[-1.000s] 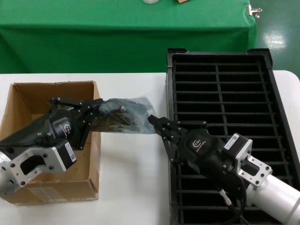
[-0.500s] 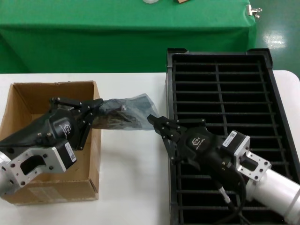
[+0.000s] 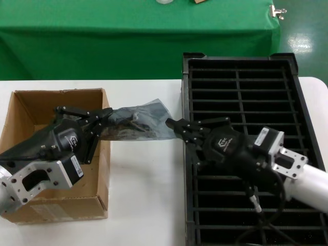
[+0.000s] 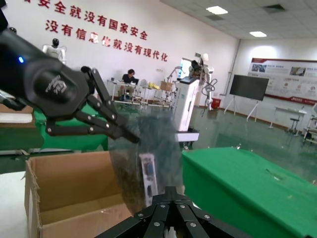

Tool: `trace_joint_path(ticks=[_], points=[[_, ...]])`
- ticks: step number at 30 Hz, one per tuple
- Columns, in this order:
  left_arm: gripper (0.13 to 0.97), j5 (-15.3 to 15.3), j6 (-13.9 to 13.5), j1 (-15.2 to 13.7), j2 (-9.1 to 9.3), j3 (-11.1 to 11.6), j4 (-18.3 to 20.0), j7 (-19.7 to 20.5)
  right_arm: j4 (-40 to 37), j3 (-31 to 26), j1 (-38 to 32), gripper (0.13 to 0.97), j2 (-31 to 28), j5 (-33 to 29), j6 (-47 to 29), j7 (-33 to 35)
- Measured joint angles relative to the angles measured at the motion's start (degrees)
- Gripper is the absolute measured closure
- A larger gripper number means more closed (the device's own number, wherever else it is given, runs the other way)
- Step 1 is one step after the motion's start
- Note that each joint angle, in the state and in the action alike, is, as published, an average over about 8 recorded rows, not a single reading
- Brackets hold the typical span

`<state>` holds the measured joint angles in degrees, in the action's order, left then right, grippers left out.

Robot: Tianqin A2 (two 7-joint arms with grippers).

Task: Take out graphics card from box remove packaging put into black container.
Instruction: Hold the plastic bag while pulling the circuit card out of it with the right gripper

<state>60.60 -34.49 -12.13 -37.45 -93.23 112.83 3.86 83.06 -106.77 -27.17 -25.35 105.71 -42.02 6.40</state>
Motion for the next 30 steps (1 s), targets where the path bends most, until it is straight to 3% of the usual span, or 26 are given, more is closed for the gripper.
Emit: trace_joint_path(ticks=[12,30], points=[[0.958,0.0,0.0,0.0,0.0,0.0,0.0,0.0,4.1,3.5,2.5,0.961,-2.8,1.9,-0.2,0.0],[0.958,0.0,0.0,0.0,0.0,0.0,0.0,0.0,1.1,1.1,1.2,0.961,-0.3,0.9,-0.4,0.2]])
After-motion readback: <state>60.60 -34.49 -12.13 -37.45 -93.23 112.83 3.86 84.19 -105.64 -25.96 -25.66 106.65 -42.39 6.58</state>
